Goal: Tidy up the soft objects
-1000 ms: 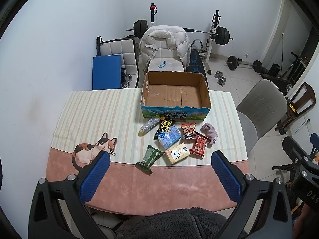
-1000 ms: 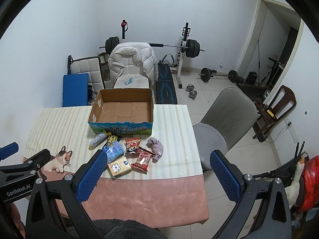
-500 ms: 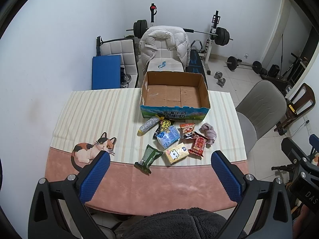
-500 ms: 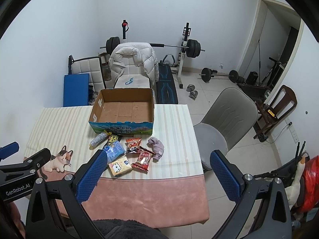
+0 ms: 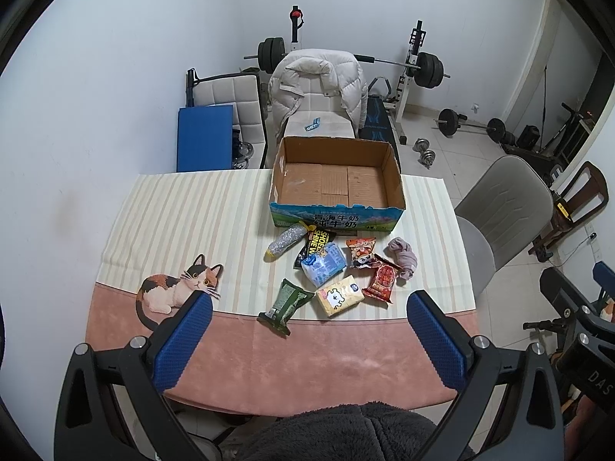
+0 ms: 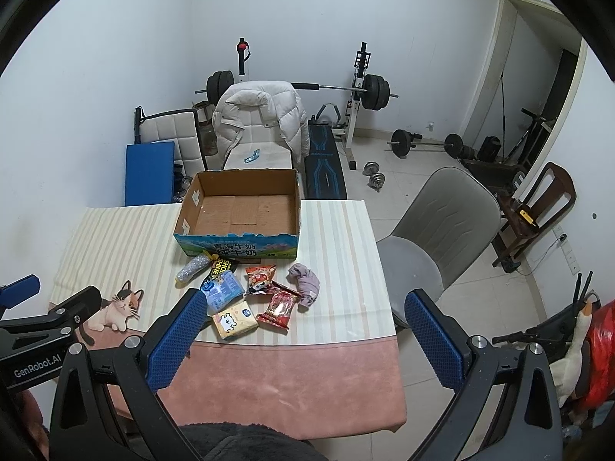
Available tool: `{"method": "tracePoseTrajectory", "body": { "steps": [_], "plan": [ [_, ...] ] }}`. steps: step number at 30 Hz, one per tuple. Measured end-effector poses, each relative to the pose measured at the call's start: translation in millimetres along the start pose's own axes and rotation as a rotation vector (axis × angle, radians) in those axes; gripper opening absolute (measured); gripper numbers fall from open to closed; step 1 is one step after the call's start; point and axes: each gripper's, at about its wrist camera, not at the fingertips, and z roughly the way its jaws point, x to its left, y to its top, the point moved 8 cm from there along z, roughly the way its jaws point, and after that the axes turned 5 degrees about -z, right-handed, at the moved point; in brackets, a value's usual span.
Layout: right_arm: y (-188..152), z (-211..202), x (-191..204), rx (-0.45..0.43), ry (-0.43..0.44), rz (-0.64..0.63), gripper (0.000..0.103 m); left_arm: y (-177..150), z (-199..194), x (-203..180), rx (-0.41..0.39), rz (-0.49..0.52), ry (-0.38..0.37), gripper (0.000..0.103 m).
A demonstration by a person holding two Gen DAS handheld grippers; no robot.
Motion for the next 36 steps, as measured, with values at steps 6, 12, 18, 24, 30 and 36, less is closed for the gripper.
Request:
{"method": "tracePoseTrajectory", "body": {
  "steps": [6, 12, 18, 24, 30, 36],
  "plan": [
    [-15, 53, 0, 0.091, 0.107, 0.062, 0.103, 12, 38, 8, 0.022, 0.035, 0.074, 0.103],
    [-54, 179, 35, 0.279, 0.209, 0.028, 0.103, -5, 154, 40, 0.204, 0.107, 0.197, 0.103],
    [-125, 317, 84, 0.571, 0.322, 0.051, 0.103, -59, 263, 78, 0.412, 0.098, 0.281, 0.102],
    [-171, 400, 126, 0.782, 0.380, 0.331, 0.103, -96, 324, 94, 0.537, 0.057, 0.234, 0.102],
    [-188, 448, 157, 0.871, 0.332, 0.530, 0.098, -105, 358, 103, 0.621, 0.062, 0.131, 0.102],
    [-196, 462, 180, 0.940, 0.300, 0.454, 0.075, -109, 389, 93, 0.677, 0.100, -0.005, 0.102]
  ]
}}
